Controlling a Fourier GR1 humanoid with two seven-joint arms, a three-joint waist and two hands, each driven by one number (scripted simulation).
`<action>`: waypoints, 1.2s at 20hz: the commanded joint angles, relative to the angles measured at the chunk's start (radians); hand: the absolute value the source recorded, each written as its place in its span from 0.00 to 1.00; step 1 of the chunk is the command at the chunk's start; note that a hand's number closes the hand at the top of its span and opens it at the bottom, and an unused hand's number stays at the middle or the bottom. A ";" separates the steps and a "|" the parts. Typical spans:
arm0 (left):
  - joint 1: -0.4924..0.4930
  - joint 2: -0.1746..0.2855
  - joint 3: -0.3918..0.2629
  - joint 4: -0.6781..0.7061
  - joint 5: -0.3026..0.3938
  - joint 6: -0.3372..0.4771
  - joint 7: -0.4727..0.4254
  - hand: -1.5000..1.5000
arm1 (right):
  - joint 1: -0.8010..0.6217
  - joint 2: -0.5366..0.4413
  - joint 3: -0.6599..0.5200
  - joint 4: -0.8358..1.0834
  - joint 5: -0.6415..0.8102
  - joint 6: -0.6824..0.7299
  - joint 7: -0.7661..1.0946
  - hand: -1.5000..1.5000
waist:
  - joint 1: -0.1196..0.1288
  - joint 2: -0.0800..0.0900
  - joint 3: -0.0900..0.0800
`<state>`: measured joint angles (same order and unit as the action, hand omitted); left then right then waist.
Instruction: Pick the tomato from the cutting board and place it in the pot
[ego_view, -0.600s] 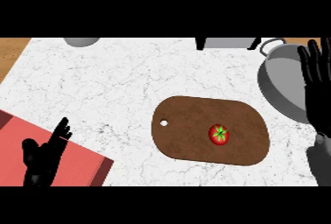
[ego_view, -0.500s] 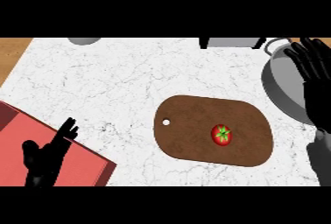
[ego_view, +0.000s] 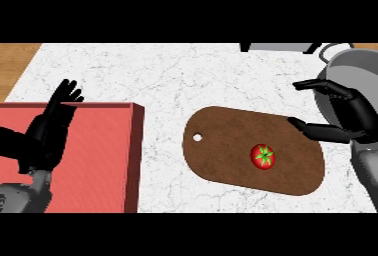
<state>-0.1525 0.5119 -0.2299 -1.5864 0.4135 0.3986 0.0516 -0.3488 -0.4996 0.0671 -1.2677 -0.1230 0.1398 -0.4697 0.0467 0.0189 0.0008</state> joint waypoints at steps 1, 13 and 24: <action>-0.058 -0.015 -0.005 -0.010 -0.023 0.016 0.022 0.50 | -0.075 0.035 0.010 0.281 0.058 0.072 -0.259 0.00 | 0.004 0.001 0.004; -0.059 -0.029 0.042 0.021 -0.030 0.003 0.041 0.50 | -0.231 -0.177 0.173 0.223 0.243 0.362 -0.163 0.00 | -0.042 -0.021 -0.003; -0.021 -0.023 0.085 -0.017 -0.029 -0.016 0.055 0.50 | -0.209 -0.164 0.379 -0.030 0.474 0.433 0.122 0.00 | -0.045 -0.022 -0.001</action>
<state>-0.2014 0.4920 -0.1634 -1.5875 0.3837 0.3951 0.0976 -0.5802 -0.6682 0.4056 -1.2368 0.2918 0.5406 -0.4145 -0.0007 -0.0052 -0.0003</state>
